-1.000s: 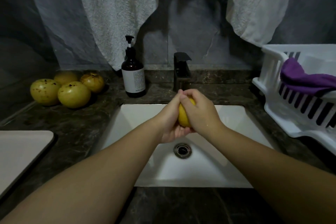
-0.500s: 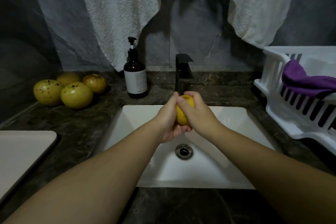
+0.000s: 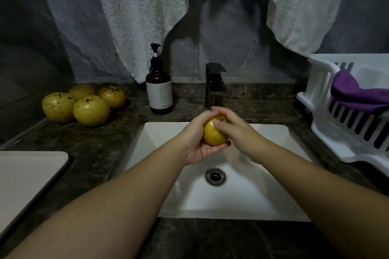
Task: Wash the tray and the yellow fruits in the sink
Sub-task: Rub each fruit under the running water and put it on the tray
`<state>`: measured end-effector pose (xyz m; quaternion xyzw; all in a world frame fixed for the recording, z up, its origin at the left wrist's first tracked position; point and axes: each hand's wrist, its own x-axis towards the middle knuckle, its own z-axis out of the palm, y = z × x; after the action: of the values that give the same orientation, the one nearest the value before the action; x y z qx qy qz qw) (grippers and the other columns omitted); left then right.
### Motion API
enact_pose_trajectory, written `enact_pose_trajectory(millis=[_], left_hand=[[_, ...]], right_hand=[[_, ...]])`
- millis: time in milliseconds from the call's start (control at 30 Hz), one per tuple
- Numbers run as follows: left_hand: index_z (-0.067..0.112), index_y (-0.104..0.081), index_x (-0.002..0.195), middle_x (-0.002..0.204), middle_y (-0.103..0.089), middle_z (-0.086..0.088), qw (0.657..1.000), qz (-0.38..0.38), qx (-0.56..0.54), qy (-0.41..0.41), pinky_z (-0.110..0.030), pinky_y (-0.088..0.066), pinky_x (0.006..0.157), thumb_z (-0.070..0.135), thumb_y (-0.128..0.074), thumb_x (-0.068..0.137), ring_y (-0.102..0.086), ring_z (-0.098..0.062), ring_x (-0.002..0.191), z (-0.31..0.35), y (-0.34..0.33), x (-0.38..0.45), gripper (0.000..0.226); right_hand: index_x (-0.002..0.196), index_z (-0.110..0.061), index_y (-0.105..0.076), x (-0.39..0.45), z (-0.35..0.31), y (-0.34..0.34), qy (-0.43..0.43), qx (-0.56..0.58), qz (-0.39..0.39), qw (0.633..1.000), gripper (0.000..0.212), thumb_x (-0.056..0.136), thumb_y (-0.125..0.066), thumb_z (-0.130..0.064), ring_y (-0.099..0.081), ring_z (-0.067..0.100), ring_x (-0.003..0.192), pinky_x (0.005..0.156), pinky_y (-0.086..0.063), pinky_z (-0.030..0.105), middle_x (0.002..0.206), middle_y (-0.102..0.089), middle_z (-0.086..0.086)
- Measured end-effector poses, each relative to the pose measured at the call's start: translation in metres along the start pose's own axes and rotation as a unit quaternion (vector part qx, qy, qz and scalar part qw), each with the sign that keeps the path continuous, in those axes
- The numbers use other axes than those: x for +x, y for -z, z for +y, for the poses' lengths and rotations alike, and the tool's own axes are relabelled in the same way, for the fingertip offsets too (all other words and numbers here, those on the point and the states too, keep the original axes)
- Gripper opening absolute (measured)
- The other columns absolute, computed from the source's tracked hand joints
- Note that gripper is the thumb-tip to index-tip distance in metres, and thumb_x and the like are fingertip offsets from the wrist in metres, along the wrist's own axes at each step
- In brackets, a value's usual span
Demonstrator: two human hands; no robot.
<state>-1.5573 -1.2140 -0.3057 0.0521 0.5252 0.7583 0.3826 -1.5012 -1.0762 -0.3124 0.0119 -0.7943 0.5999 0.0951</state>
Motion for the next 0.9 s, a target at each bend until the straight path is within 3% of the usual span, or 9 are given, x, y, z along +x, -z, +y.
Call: enact_pose_trajectory(millis=[100,233,400,533,700,833,900], left_hand=[[0.015,-0.066,0.131,0.119,-0.069,-0.018,1.000,-0.005,-0.012,-0.016,-0.040,-0.065,0.071,0.037,-0.065,0.095,-0.074,-0.030,0.095,0.001,-0.001,0.000,0.042],[0.011,-0.062,0.139,0.123,-0.068,-0.018,1.000,0.000,-0.005,-0.024,-0.041,-0.064,0.068,0.036,-0.062,0.096,-0.072,-0.030,0.100,0.000,-0.003,0.002,0.050],[0.013,-0.063,0.135,0.119,-0.069,-0.019,1.000,0.002,0.003,-0.027,-0.040,-0.064,0.063,0.039,-0.059,0.098,-0.073,-0.032,0.096,0.001,0.000,0.003,0.046],[0.013,-0.065,0.129,0.113,-0.070,-0.017,0.999,-0.006,0.022,-0.033,-0.041,-0.064,0.066,0.039,-0.059,0.097,-0.073,-0.031,0.093,-0.002,0.000,0.005,0.041],[0.015,-0.065,0.129,0.113,-0.071,-0.018,0.999,0.002,0.011,-0.035,-0.042,-0.063,0.062,0.041,-0.058,0.098,-0.075,-0.033,0.090,0.000,0.004,0.005,0.041],[0.015,-0.066,0.128,0.112,-0.071,-0.017,0.999,0.001,0.015,-0.036,-0.042,-0.063,0.062,0.041,-0.058,0.098,-0.075,-0.032,0.092,-0.002,0.002,0.005,0.040],[0.016,-0.066,0.128,0.113,-0.070,-0.018,0.999,0.005,0.014,-0.034,-0.042,-0.063,0.062,0.041,-0.057,0.099,-0.074,-0.034,0.093,-0.001,0.002,0.005,0.040]], right_hand=[[0.133,-0.040,-0.053,0.001,-0.003,-0.005,-0.062,0.114,0.029,0.991,0.027,0.107,-0.046,-0.035,-0.061,0.019,0.117,0.096,-0.056,0.038,0.130,-0.058,-0.001],[0.122,-0.039,-0.059,0.003,-0.010,-0.016,-0.098,0.144,0.076,0.982,0.020,0.105,-0.049,-0.042,-0.066,0.024,0.112,0.094,-0.059,0.045,0.124,-0.064,0.004],[0.135,-0.026,-0.062,-0.002,-0.014,-0.009,-0.106,0.281,0.042,0.953,0.032,0.108,-0.045,-0.020,-0.066,0.029,0.115,0.096,-0.057,0.048,0.129,-0.065,0.008],[0.128,-0.028,-0.064,-0.003,-0.016,-0.012,-0.105,0.241,0.071,0.962,0.026,0.107,-0.050,-0.030,-0.068,0.024,0.111,0.088,-0.061,0.041,0.127,-0.066,0.006],[0.126,-0.028,-0.067,-0.001,-0.013,-0.013,-0.111,0.284,0.055,0.951,0.028,0.107,-0.049,-0.020,-0.068,0.028,0.113,0.094,-0.059,0.048,0.126,-0.067,0.009],[0.117,-0.034,-0.068,0.001,-0.012,-0.017,-0.096,0.201,0.086,0.971,0.018,0.104,-0.056,-0.035,-0.071,0.024,0.106,0.076,-0.062,0.038,0.122,-0.068,0.006],[0.116,-0.037,-0.069,0.001,-0.009,-0.016,-0.086,0.185,0.064,0.977,0.019,0.102,-0.059,-0.031,-0.071,0.023,0.105,0.074,-0.061,0.037,0.122,-0.068,0.004]])
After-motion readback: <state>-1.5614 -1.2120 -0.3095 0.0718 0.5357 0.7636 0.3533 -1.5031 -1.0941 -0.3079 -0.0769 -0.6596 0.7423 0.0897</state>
